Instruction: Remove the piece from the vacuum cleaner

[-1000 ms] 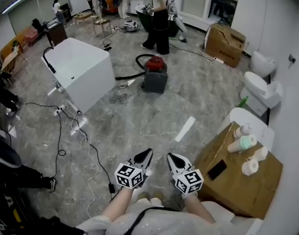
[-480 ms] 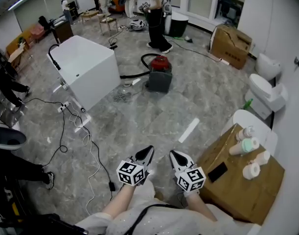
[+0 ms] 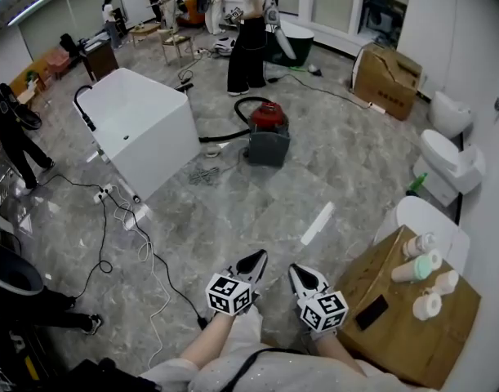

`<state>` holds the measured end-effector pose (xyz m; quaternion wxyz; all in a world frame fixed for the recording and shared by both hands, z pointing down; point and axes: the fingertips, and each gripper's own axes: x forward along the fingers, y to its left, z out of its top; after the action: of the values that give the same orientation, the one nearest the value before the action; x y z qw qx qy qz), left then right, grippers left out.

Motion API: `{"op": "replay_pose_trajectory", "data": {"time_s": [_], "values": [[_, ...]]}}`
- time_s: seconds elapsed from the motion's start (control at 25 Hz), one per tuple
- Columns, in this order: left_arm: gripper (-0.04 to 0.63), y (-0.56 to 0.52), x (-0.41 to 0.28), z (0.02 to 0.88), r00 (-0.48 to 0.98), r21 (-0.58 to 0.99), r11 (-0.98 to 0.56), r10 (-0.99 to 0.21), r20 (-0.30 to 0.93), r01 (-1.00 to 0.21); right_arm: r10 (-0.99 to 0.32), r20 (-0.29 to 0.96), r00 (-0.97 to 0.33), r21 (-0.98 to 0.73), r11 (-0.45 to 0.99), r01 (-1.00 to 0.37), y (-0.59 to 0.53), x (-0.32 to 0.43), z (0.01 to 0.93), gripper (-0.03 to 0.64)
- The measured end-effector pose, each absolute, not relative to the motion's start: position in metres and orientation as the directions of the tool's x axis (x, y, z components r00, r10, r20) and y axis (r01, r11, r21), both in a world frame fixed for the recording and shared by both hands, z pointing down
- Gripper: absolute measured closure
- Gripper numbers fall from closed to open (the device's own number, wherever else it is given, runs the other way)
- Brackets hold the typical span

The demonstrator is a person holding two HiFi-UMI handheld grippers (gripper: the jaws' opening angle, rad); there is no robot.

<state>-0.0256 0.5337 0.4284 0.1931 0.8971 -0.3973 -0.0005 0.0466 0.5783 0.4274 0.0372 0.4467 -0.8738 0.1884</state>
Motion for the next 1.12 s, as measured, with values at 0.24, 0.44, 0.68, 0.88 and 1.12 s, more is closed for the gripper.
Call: {"op": "replay_pose_trajectory", "data": {"time_s": [0.24,0.44,0.68,0.88,1.12], "values": [[0.572,0.459,-0.047,0.428,0.683,0.348,-0.609,-0.715,0.15,-0.713,-0.765,0.228,-0.602,-0.29,0.537,-0.792,0.507,0.028,0.427,0.603],[0.572,0.411,-0.054,0.425,0.713,0.327,-0.646,-0.683,0.156,-0.69,-0.773,0.202,-0.602,-0.281,0.543,-0.792,0.447,0.019,0.42,0.603],[0.572,0.361,-0.064,0.439,0.731,0.357,-0.651,-0.662,0.166,-0.67,-0.779,0.232,-0.583,-0.265,0.526,-0.808,0.399,0.009,0.427,0.603],[0.572,0.339,-0.074,0.45,0.77,0.353,-0.69,-0.612,0.181,-0.631,-0.798,0.249,-0.548,-0.26,0.49,-0.832,0.365,0.005,0.437,0.603],[0.572,0.303,-0.093,0.47,0.739,0.405,-0.628,-0.635,0.225,-0.664,-0.793,0.283,-0.54,-0.266,0.476,-0.838,0.338,0.004,0.445,0.603]]}}
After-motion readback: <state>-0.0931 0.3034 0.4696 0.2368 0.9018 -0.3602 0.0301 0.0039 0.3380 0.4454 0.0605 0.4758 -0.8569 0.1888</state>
